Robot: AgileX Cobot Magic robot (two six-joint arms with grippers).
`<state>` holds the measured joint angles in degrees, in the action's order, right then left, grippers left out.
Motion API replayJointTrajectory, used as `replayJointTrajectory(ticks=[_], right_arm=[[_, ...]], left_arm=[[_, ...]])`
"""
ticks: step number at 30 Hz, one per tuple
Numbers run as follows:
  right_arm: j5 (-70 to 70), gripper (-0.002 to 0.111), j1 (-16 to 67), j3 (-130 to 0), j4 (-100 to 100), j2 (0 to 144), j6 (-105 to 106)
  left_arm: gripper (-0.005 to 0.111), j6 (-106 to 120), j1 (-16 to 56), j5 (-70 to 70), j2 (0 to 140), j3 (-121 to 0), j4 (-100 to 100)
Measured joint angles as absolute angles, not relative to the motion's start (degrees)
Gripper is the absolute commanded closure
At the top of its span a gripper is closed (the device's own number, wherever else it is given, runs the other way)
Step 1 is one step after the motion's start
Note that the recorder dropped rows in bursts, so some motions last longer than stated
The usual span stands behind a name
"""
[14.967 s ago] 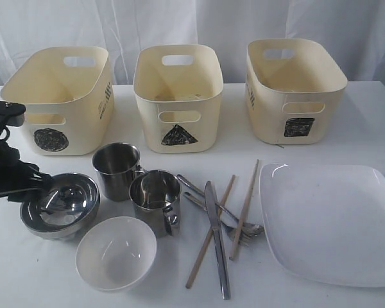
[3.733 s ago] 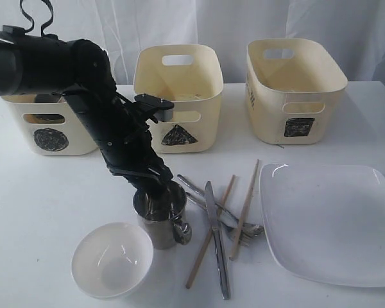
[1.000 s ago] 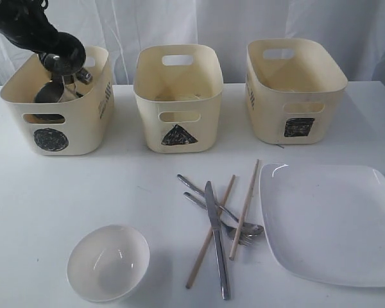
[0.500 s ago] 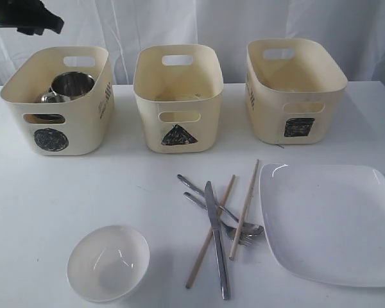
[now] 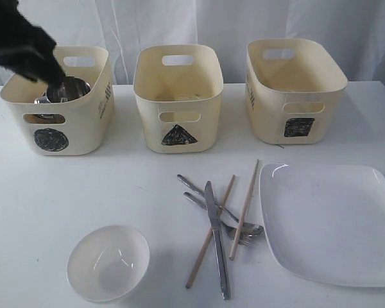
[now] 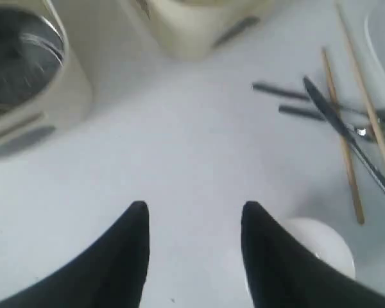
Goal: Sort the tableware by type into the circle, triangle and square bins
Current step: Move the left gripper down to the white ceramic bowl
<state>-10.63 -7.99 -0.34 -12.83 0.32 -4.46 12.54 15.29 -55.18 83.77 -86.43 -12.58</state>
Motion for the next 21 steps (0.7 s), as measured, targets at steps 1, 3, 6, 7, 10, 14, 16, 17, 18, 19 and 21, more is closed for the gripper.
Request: replayJointTrajectory(ticks=[1, 3, 6, 7, 10, 14, 16, 17, 18, 19, 21], right_arm=[[-10.63, 0.108, -7.99, -0.34, -12.83, 0.32, -4.46], [-10.63, 0.108, -7.99, -0.34, -12.83, 0.32, -4.46], [-10.63, 0.108, -7.99, -0.34, -12.83, 0.32, -4.46], [-10.63, 0.108, -7.99, -0.34, -12.83, 0.32, -4.46], [-10.63, 0.108, -7.99, -0.34, -12.83, 0.32, -4.46], [-10.63, 0.108, -7.99, -0.34, -12.83, 0.32, -4.46], [-10.63, 0.108, -7.99, -0.34, -12.83, 0.32, -4.46], [-10.63, 0.108, -7.99, -0.34, -12.83, 0.32, -4.46], [-10.63, 0.108, -7.99, -0.34, -12.83, 0.32, -4.46], [-10.63, 0.108, -7.99, -0.34, -12.83, 0.32, -4.46], [-10.63, 0.108, -7.99, -0.34, -12.83, 0.32, -4.46]], left_arm=[[0.058, 12.54, 15.86, -54.60, 83.17, -82.71, -12.48], [0.058, 12.54, 16.72, -53.29, 82.39, -77.70, -12.48], [0.058, 12.54, 18.07, -50.07, 81.87, -69.33, -12.48], [0.058, 12.42, 18.41, -48.74, 81.87, -66.97, -12.59], [0.058, 12.34, 19.98, -44.87, 81.79, -61.55, -12.59], [0.057, 12.34, 21.59, -41.42, 81.79, -57.45, -14.06], [0.057, 12.34, 22.64, -40.12, 81.79, -56.35, -14.65], [0.057, 12.34, 23.00, -39.59, 81.79, -56.08, -14.90], [0.057, 12.34, 23.45, -39.18, 81.79, -55.84, -15.18], [0.057, 12.34, 24.01, -38.77, 81.93, -55.73, -15.49], [0.057, 12.34, 24.92, -37.83, 82.46, -55.35, -16.10]])
